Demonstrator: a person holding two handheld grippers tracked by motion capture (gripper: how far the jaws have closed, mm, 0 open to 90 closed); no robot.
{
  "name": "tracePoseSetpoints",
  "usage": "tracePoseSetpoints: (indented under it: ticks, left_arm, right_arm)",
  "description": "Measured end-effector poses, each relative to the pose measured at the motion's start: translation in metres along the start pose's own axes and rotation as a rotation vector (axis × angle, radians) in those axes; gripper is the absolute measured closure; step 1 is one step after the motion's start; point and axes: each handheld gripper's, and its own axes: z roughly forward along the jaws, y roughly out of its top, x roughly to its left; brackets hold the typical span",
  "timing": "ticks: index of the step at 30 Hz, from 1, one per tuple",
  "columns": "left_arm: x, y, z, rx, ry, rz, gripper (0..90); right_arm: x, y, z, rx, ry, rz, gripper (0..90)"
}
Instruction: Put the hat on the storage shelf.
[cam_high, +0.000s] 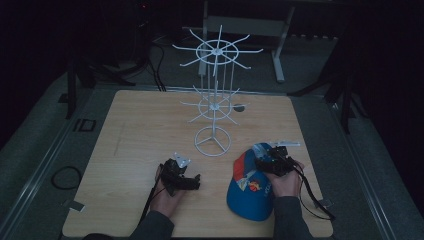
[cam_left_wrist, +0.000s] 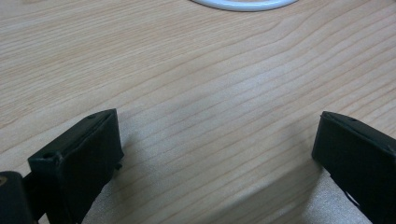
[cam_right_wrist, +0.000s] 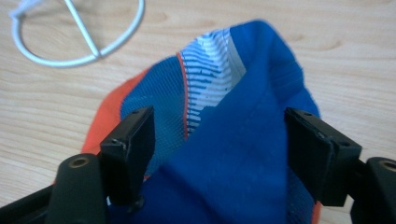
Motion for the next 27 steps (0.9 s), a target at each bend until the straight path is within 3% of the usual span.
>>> tracePoseSetpoints:
  ticks: [3, 4, 7, 8, 10, 27]
  left_arm:
    - [0.0, 0.0, 0.0, 0.0, 0.0, 0.0, 1.9]
    - [0.0, 0.0, 0.0, 0.0, 0.0, 0.0, 1.9]
    - [0.0, 0.0, 0.0, 0.0, 0.0, 0.0, 1.9]
    - [0.0, 0.0, 0.0, 0.0, 0.0, 0.0, 1.9]
    - [0.0, 0.0, 0.0, -0.002, 0.0, -0.002, 1.9]
    - [0.0, 0.0, 0.0, -0.002, 0.001, -0.002, 1.9]
  right_arm:
    - [0.0, 0.001, 0.005, 0.03, 0.009, 0.0, 36.5]
    - [0.0, 0.003, 0.007, 0.044, 0.012, -0.007, 47.7]
    - [-0.001, 0.004, 0.009, 0.06, 0.017, -0.008, 70.4]
    - [-0.001, 0.004, 0.009, 0.06, 0.017, -0.008, 70.4]
    - [-0.001, 0.005, 0.005, 0.044, 0.025, -0.024, 88.3]
    - [0.004, 0.017, -0.032, -0.065, 0.067, -0.086, 89.1]
